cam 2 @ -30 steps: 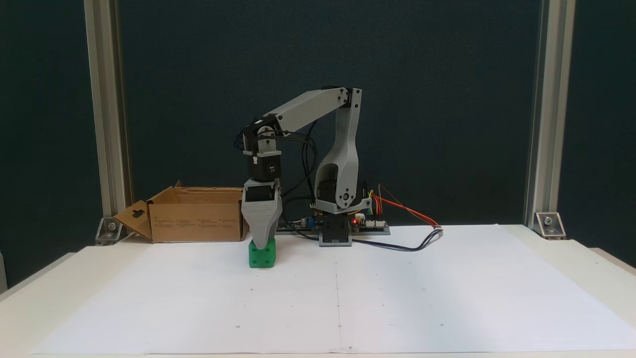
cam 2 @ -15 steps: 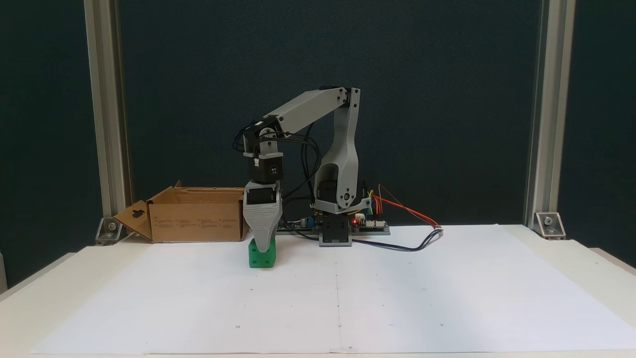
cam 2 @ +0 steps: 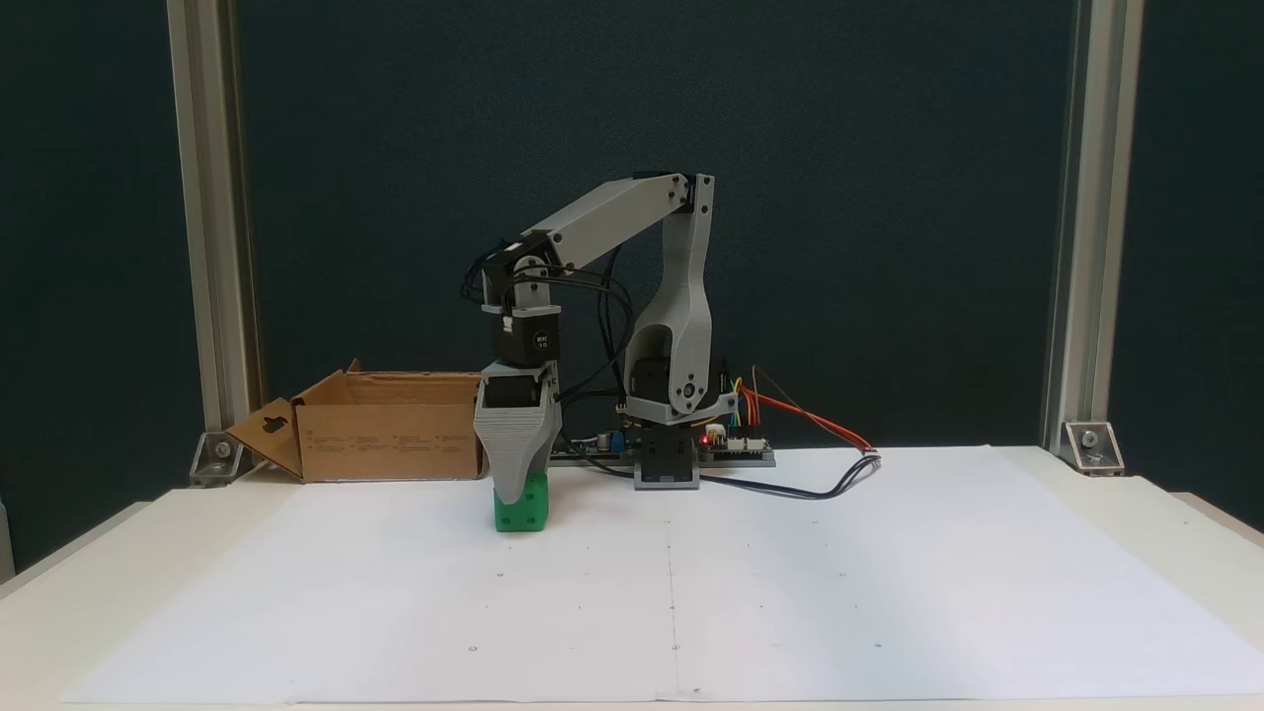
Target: Grasp a green dice and put it in the bin.
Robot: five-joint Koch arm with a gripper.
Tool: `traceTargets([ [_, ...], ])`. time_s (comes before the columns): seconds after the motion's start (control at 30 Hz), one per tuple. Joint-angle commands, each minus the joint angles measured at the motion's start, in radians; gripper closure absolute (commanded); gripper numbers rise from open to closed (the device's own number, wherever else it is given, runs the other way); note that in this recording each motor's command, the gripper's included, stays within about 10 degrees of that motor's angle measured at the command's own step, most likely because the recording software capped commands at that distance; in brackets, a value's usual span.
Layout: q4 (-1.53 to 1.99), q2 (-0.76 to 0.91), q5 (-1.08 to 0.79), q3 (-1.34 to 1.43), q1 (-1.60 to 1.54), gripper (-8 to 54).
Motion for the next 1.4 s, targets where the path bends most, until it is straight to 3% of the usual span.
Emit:
traceTargets([
  [0.0,-0.011,0.002,0.052,-0.017,-0.002,3.7],
  [0.6,-0.077,-0.081,0.051,-0.017,-0.003,4.5],
  [0.77,-0.081,-0.091,0.051,-0.017,-0.002,15.6],
  [0.87,-0.081,-0.091,0.051,-0.017,0.0,17.1],
  [1.03,-0.118,-0.091,0.054,-0.005,0.003,33.8],
  [1.37,-0.075,-0.06,0.094,-0.08,-0.002,34.0],
])
